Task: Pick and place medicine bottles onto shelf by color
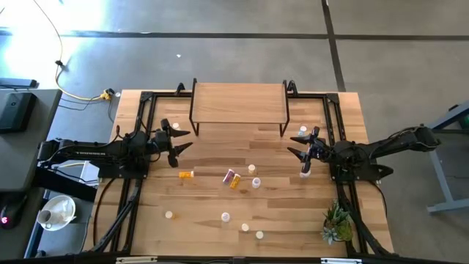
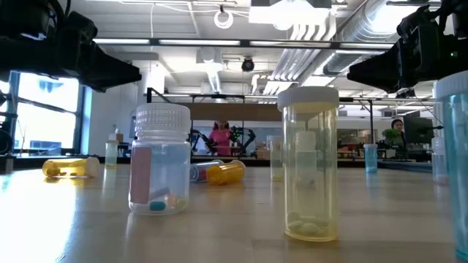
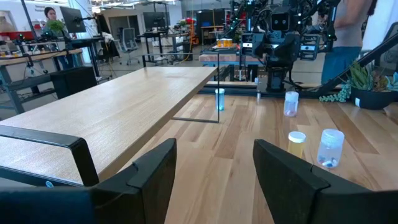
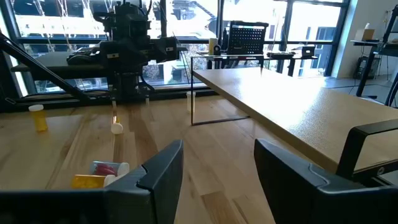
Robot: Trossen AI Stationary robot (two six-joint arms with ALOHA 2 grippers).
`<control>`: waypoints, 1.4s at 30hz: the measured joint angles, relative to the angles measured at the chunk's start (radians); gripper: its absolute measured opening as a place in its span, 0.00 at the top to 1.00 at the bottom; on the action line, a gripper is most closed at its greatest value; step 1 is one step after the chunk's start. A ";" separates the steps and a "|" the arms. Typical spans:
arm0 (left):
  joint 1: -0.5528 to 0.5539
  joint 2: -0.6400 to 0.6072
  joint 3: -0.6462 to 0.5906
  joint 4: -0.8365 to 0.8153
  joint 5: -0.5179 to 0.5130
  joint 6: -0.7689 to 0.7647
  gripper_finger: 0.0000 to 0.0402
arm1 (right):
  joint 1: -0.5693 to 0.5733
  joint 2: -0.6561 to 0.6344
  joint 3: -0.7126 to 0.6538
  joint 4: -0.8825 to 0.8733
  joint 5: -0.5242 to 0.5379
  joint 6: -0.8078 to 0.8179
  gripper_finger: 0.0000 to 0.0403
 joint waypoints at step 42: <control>0.001 0.000 0.398 -0.775 -0.643 -0.280 0.50 | 0.000 0.000 0.000 0.000 0.000 0.000 0.53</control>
